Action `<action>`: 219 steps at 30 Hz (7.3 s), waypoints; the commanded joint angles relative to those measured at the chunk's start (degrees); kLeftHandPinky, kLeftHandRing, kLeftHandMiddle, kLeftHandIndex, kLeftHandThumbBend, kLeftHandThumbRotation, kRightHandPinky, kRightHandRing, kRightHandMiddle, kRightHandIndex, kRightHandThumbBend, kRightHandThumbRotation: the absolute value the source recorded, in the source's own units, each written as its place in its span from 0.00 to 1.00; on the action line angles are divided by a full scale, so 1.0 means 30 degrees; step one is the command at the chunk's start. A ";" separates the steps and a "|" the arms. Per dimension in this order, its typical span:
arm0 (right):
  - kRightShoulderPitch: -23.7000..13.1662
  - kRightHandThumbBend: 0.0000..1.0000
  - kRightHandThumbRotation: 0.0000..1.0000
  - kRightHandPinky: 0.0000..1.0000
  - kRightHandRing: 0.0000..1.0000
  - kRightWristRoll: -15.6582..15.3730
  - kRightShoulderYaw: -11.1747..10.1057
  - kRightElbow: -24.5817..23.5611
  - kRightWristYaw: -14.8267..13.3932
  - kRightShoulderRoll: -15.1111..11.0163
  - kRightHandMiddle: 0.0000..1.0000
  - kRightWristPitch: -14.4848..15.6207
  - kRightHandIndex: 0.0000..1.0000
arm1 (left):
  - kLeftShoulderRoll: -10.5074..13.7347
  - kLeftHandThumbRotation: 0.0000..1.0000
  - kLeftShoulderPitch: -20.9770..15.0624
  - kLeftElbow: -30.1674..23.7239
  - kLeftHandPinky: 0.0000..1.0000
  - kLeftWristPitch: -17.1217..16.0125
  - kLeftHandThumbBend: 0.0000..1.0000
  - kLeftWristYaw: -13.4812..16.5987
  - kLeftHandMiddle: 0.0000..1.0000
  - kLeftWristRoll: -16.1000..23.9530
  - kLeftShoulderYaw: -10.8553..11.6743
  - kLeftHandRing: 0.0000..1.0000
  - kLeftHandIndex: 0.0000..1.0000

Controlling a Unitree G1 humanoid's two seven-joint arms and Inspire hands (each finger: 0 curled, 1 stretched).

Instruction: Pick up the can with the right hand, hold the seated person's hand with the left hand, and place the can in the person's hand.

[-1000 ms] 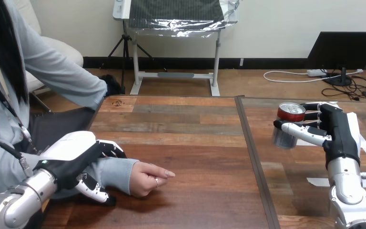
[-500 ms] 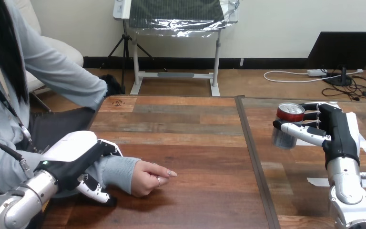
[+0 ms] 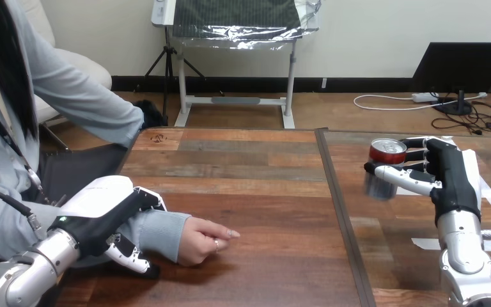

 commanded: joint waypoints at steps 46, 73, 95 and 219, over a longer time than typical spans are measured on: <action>-0.1778 0.78 0.00 0.41 0.46 -0.0277 0.1089 -0.0411 0.0619 0.1782 0.52 -0.0371 0.55 | -0.0788 0.00 0.1042 -0.5267 0.30 -0.2426 0.96 0.0818 0.41 -0.2195 0.0953 0.34 0.45; -0.0320 0.77 0.00 0.40 0.46 -0.0171 0.1338 -0.1952 0.1175 0.2790 0.52 -0.1892 0.53 | -0.1610 0.00 0.0901 -0.5672 0.26 -0.2184 0.98 0.0638 0.40 -0.2338 0.0812 0.31 0.45; 0.2418 0.76 0.00 0.39 0.45 0.0100 0.1955 -0.6451 0.2572 0.3790 0.51 -0.2229 0.52 | -0.2228 0.00 0.0616 -0.5438 0.30 -0.1930 1.00 -0.0286 0.44 -0.3143 0.0694 0.36 0.47; 0.9004 0.78 0.00 0.38 0.43 0.0725 0.4366 -1.8274 0.5446 0.5457 0.48 0.1647 0.50 | -0.3961 0.00 0.0767 -0.5758 0.34 -0.1326 1.00 -0.1313 0.45 -0.3730 0.1208 0.39 0.48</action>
